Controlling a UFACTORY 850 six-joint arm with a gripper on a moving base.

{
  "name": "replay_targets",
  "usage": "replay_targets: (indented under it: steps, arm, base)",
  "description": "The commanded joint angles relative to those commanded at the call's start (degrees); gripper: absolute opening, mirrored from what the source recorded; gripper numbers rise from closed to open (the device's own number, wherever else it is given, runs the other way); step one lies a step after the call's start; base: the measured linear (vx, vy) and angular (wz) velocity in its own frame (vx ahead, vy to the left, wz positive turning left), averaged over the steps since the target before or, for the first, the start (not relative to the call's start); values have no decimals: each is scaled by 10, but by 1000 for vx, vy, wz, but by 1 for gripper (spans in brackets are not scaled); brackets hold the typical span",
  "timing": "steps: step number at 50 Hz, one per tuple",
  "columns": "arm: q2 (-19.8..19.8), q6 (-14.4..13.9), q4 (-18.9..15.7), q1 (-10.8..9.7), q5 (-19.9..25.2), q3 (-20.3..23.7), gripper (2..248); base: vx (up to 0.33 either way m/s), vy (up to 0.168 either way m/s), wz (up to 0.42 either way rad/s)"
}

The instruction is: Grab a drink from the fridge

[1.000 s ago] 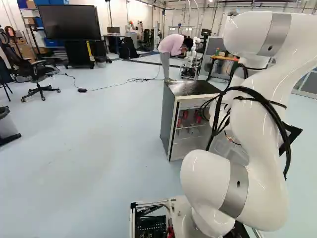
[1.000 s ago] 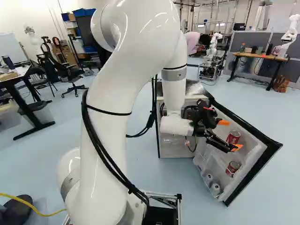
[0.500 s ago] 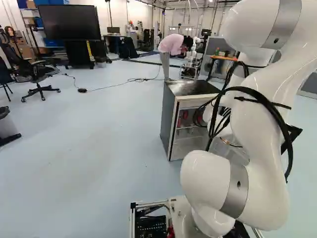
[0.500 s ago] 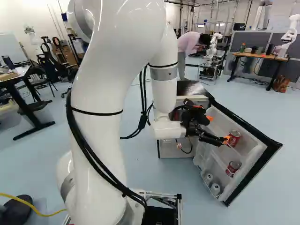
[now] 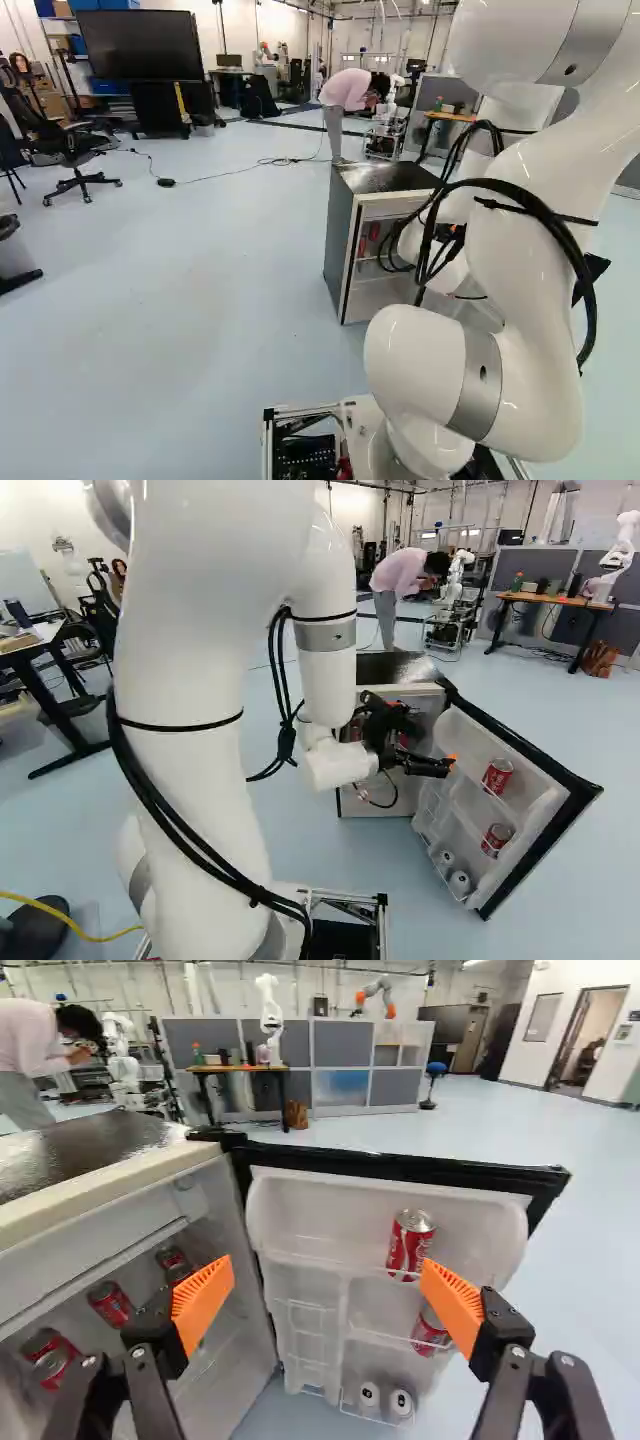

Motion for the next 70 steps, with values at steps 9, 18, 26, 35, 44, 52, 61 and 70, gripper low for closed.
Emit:
replay_targets:
  steps: [9, 18, 26, 35, 44, 52, 61, 70]
  arm:
    - [10, 0, -54, 11, 0, 13, 247]
    - [18, 0, -109, 22, 0, 23, 247]
    - [10, 0, -157, 25, 0, 24, 247]
    - [-7, 0, -211, 26, 0, 20, 247]
    - [-24, 0, -261, 26, 0, 15, 247]
    - [-41, 0, -274, 26, 0, 9, 247]
    - [-61, 0, -277, 27, 0, 1, 247]
    - [-81, 0, -277, 28, 0, -8, 247]
  base:
    - [0, 0, 0]
    - [0, 0, 0]
    - [0, 0, 0]
    - [0, 0, 0]
    - [0, 0, 0]
    - [0, 0, 0]
    - [0, 0, 0]
    - [0, 0, 0]
